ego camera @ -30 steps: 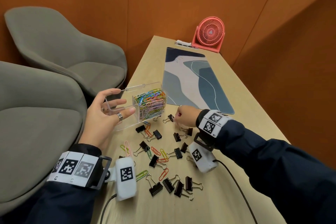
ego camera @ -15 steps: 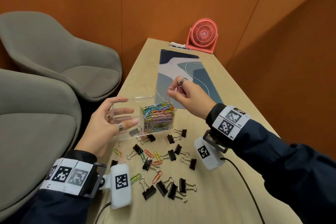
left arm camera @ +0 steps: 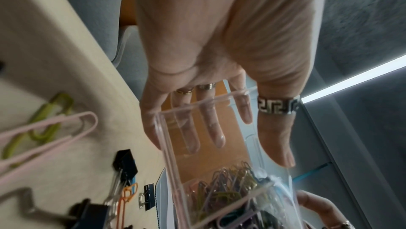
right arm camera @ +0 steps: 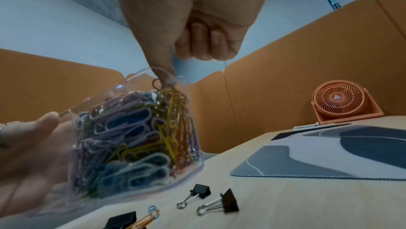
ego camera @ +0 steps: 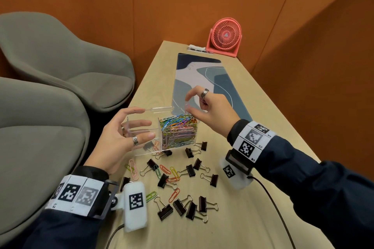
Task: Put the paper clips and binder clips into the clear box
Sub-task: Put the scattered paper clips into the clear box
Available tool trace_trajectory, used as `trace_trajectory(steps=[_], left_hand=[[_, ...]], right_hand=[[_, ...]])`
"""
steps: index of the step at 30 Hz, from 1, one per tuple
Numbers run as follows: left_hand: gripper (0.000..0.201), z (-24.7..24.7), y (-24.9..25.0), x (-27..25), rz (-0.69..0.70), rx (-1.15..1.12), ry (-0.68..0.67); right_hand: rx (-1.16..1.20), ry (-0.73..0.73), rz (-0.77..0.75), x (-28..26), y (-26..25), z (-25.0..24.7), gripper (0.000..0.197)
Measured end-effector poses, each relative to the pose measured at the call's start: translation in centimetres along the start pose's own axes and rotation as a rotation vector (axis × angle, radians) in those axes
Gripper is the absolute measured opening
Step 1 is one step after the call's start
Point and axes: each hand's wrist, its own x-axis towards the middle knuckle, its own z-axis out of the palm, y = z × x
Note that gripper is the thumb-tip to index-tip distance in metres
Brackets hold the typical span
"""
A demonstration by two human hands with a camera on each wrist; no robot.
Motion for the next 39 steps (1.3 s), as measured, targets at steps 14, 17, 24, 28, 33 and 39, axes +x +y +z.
trace_trajectory(steps=[14,17,24,28,33,39], left_hand=[[0.086,0.0,-0.2,0.0,0.015,-0.005,-0.015],[0.09,0.0,-0.1,0.1,0.017,-0.025,-0.018],[0.083,0.0,-0.5,0.2,0.027,-0.023,-0.031],[0.081,0.0,-0.5,0.2,0.033,-0.023,-0.034],[0.081,0.0,-0.5,0.2,0.04,-0.027,-0.025],[0.08,0.0,-0.3,0.2,0.034,-0.019,-0.028]], right_hand=[[0.018,-0.016,0.026,-0.1,0.1,-1.9,0.004],[-0.052,-0.055,0.023,-0.5,0.4,-1.4,0.006],[-0.084,-0.046,0.059,-0.8,0.8,-0.8,0.009],[-0.073,-0.031,0.057,-0.8,0.9,-0.6,0.008],[-0.146,-0.082,0.011,-1.1,0.8,-0.8,0.012],[-0.105,-0.161,0.079,-1.3,0.4,-1.1,0.018]])
